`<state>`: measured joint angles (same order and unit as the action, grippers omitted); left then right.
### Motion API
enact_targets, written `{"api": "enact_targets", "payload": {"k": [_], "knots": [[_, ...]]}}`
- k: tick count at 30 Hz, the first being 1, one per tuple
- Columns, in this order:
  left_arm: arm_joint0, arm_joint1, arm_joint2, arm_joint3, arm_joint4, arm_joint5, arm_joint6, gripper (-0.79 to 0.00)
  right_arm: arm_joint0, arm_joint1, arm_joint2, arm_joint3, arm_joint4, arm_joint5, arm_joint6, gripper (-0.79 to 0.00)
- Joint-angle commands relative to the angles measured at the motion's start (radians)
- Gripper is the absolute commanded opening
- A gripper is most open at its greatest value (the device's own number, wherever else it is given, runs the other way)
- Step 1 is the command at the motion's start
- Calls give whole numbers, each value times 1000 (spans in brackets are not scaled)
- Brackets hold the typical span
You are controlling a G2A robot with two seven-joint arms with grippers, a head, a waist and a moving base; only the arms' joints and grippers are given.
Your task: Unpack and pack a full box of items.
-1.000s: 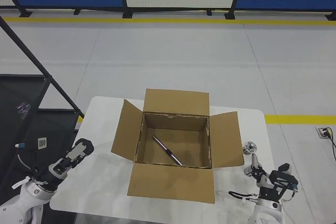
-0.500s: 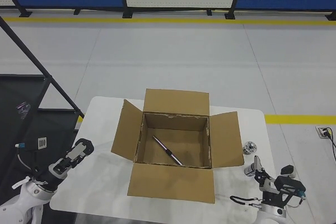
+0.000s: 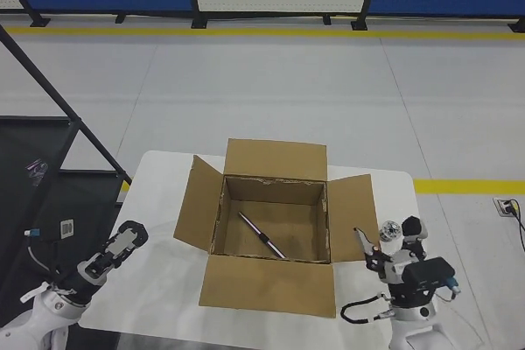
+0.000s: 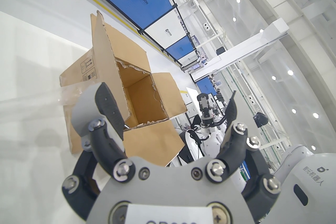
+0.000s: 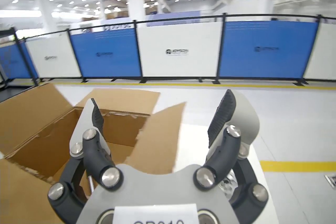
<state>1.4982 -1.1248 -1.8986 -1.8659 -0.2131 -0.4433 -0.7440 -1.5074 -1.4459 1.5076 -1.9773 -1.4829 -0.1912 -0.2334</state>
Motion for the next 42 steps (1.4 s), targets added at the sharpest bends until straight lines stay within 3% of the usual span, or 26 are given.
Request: {"api": "enact_targets", "payload": {"k": [1, 7, 12, 16, 32, 35, 42], "knots": [[18, 1, -12, 0, -8, -10, 7, 0, 74, 2, -43, -6, -63, -40, 147, 0], [70, 1, -38, -3, -33, -37, 31, 0, 329, -4, -188, 73, -124, -136, 517, 0], [96, 1, -43, -5, -50, -51, 50, 0, 519, -24, -307, 237, -62, -152, 711, 0], [103, 1, -35, -8, -53, -59, 50, 0, 609, -43, -390, 393, -69, -72, 728, 0], [103, 1, -35, -8, -53, -59, 50, 0, 615, -46, -422, 415, -72, -103, 725, 0], [103, 1, -35, -8, -53, -59, 50, 0, 698, -66, -471, 520, 3, -108, 766, 0], [111, 0, -39, -17, -49, -51, 82, 0, 979, -143, -599, 919, 259, -107, 1010, 0]]}}
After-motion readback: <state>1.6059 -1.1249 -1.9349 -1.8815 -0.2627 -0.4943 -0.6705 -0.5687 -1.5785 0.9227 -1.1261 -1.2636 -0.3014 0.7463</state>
